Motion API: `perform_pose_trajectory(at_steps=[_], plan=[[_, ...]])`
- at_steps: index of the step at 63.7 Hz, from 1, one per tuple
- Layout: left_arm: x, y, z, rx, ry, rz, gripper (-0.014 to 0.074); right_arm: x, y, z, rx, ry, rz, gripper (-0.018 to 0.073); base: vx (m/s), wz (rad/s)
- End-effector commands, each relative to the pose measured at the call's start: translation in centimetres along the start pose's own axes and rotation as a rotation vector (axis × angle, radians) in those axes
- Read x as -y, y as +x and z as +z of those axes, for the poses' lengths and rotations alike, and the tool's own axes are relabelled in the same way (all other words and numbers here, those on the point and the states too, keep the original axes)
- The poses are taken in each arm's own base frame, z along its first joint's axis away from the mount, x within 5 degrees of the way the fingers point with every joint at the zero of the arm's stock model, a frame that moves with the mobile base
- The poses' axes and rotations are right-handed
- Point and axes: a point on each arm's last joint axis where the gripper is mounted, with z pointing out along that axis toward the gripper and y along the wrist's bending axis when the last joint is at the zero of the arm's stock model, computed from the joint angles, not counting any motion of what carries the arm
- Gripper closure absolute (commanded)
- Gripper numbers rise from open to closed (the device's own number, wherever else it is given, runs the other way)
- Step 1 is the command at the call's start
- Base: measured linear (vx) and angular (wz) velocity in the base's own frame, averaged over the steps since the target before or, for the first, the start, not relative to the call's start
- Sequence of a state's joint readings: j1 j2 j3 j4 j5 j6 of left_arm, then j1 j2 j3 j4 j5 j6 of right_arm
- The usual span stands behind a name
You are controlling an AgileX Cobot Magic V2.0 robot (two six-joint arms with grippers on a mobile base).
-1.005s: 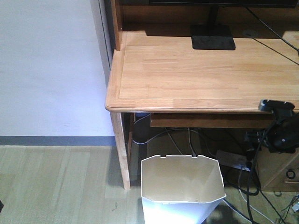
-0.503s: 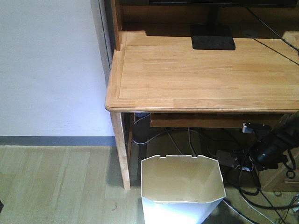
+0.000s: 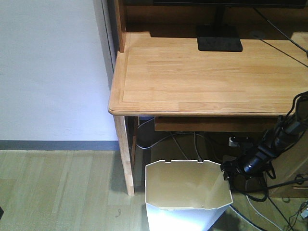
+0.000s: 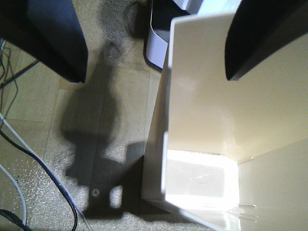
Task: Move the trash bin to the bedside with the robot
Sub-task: 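Close the right gripper on the bin's rim farthest from the robot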
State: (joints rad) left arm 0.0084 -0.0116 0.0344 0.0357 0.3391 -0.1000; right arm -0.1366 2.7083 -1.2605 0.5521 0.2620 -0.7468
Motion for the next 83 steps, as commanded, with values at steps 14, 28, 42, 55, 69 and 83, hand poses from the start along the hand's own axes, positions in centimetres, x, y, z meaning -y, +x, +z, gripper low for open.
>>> perform_pose_trajectory(at_steps=[14,28,42,55,69,83], plan=[[0.1,-0.5,0.1,0.051,0.007,-0.006,0.0603,0.5,-2.5,1.7,0.042,-0.022,-0.007,-0.0011,0.00,0.00],[0.1,-0.5,0.1,0.051,0.007,-0.006,0.0603,0.7,-2.7,4.0,0.024,-0.041,0.002,-0.0011,0.00,0.00],[0.1,-0.5,0.1,0.051,0.007,-0.006,0.0603,0.9,-2.9,6.0,0.013,-0.058,0.006,0.0008,0.00,0.00],[0.1,-0.5,0.1,0.051,0.007,-0.006,0.0603,0.9,-3.0,7.9,-0.011,-0.095,0.003,0.0060,0.00,0.00],[0.1,-0.5,0.1,0.051,0.007,-0.006,0.0603,0.5,-3.5,8.8,-0.061,-0.178,-0.007,0.0270,0.00,0.00],[0.1,-0.5,0.1,0.051,0.007,-0.006,0.0603,0.4,-4.5,8.0,-0.028,-0.202,0.017,0.0574,0.00,0.00]])
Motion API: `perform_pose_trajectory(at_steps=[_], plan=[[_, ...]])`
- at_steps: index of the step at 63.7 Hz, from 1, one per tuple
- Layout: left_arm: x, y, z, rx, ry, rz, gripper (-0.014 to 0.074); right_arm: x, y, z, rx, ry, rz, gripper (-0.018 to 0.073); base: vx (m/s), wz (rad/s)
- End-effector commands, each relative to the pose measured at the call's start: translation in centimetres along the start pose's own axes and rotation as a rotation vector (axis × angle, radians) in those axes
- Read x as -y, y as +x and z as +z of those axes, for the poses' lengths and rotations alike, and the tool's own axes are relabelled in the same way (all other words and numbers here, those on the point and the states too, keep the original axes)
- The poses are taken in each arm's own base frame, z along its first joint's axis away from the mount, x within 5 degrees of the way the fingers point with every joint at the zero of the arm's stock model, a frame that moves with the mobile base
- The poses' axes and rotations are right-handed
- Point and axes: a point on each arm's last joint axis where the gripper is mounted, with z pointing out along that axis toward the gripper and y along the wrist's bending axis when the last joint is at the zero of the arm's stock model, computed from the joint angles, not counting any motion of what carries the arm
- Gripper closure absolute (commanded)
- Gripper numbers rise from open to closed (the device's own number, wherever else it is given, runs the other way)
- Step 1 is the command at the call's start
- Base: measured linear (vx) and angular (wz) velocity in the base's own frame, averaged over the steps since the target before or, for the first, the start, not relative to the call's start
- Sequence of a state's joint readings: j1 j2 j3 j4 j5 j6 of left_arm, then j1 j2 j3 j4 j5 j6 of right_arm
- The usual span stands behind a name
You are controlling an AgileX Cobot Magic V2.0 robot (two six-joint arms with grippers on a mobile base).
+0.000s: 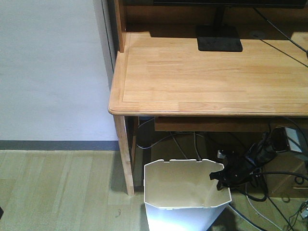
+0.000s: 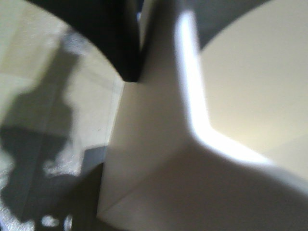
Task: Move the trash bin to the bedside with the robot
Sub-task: 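Close the right gripper on the bin's rim farthest from the robot, then drag the gripped bin out from under the desk with the right gripper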
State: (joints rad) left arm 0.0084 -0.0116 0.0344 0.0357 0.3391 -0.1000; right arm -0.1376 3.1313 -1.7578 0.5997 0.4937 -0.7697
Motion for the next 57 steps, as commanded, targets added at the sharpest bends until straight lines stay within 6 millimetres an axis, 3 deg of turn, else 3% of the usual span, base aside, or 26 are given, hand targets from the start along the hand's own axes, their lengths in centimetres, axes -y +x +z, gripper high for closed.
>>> perform_pose_trajectory(at_steps=[1,31,43,57], plan=[[0.1,-0.5,0.1,0.051,0.007,-0.006,0.0603,-0.9,-2.5,-3.2,0.061,-0.047,0.002,0.0573,0.00,0.00],[0.1,-0.5,0.1,0.051,0.007,-0.006,0.0603,-3.5,-3.5,-6.2,0.108,-0.269,-0.176,0.0564,0.00,0.00],[0.1,-0.5,0.1,0.051,0.007,-0.006,0.0603,-3.6,-1.3,-7.7,0.116,-0.166,-0.202,0.0564,0.00,0.00],[0.1,-0.5,0.1,0.051,0.007,-0.006,0.0603,-5.3,1.3,-11.2,0.103,-0.184,-0.277,0.0564,0.00,0.00]])
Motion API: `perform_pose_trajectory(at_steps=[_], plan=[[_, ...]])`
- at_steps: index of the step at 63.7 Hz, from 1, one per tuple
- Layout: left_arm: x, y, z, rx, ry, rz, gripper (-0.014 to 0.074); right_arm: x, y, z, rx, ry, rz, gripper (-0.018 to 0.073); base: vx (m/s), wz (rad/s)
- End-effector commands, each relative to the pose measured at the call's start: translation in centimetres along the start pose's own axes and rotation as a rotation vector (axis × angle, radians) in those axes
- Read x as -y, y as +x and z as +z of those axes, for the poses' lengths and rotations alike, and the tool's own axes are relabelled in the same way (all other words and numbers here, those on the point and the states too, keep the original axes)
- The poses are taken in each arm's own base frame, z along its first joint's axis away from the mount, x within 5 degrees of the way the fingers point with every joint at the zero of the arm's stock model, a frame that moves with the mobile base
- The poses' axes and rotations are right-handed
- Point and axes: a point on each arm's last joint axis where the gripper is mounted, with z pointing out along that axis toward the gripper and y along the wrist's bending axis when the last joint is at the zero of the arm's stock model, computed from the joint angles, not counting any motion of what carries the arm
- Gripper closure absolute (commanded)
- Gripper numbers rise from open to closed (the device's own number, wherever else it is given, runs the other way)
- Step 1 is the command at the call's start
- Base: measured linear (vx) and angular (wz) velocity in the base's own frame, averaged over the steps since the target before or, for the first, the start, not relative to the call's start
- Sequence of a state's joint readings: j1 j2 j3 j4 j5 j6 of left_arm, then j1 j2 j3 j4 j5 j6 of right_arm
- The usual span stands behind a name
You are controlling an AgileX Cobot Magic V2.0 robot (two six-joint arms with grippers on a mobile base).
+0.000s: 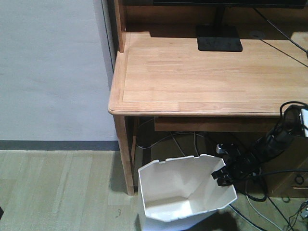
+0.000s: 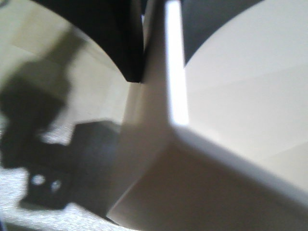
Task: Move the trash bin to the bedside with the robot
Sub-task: 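Drag the gripped bin out from under the desk with the right gripper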
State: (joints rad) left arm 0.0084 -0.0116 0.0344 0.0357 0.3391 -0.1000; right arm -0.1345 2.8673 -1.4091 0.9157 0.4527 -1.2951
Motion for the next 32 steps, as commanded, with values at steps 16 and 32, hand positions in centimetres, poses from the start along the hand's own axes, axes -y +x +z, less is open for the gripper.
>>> perform_pose_trajectory(at_steps=[16,32], plan=[[0.1,-0.5,0.1,0.051,0.007,-0.006,0.0603,-4.7,0.2,-8.5,0.029,-0.134,-0.088,0.0564,0.00,0.00],[0.1,-0.5,0.1,0.051,0.007,-0.006,0.0603,-5.4,1.9,-10.6,0.012,-0.039,-0.149,0.0564,0.00,0.00]])
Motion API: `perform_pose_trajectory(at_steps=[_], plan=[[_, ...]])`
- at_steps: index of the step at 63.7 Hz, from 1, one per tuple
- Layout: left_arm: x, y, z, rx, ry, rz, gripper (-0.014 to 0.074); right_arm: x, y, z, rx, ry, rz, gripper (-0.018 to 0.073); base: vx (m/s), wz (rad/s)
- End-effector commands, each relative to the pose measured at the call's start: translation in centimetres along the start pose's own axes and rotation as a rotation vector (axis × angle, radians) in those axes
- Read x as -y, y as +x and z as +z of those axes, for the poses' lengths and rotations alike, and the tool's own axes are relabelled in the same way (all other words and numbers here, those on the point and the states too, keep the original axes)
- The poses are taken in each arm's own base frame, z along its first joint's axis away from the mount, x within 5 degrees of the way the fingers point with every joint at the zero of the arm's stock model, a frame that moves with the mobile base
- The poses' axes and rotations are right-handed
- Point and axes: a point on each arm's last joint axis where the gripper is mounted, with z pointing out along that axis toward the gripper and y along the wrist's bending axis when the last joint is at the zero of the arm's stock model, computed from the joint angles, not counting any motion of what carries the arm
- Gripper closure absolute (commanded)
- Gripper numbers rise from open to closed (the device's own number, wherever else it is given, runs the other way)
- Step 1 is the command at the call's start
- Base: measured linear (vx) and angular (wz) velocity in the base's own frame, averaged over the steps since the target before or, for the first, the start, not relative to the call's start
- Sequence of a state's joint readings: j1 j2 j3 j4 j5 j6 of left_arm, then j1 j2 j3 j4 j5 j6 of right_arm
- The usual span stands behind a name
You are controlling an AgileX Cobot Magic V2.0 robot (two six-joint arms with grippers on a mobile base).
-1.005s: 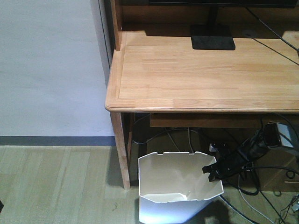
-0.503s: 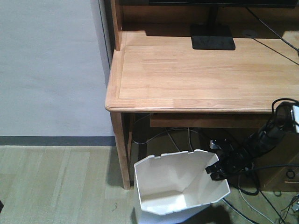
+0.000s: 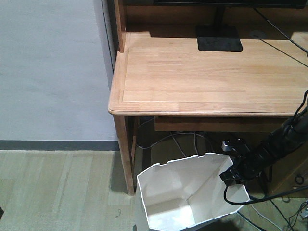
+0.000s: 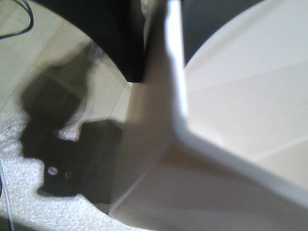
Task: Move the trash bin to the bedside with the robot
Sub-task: 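Drag the gripped bin out from under the desk with the right gripper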
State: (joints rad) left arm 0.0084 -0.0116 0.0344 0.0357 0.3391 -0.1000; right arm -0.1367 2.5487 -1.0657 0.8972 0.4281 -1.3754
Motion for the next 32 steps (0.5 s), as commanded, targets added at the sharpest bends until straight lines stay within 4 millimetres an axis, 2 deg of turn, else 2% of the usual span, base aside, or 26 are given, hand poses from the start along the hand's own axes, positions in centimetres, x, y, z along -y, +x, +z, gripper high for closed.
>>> perform_pose_trajectory(at_steps=[1,32], plan=[[0.07,-0.48,0.13,0.051,0.007,-0.006,0.0603,-1.24,-0.87,-3.02,0.039,-0.048,-0.067,0.0564,0.00,0.00],[0.07,-0.48,0.13,0.051,0.007,-0.006,0.0603,-1.20,-1.11,-3.63,0.046,-0.028,-0.125,0.0564,0.00,0.00]])
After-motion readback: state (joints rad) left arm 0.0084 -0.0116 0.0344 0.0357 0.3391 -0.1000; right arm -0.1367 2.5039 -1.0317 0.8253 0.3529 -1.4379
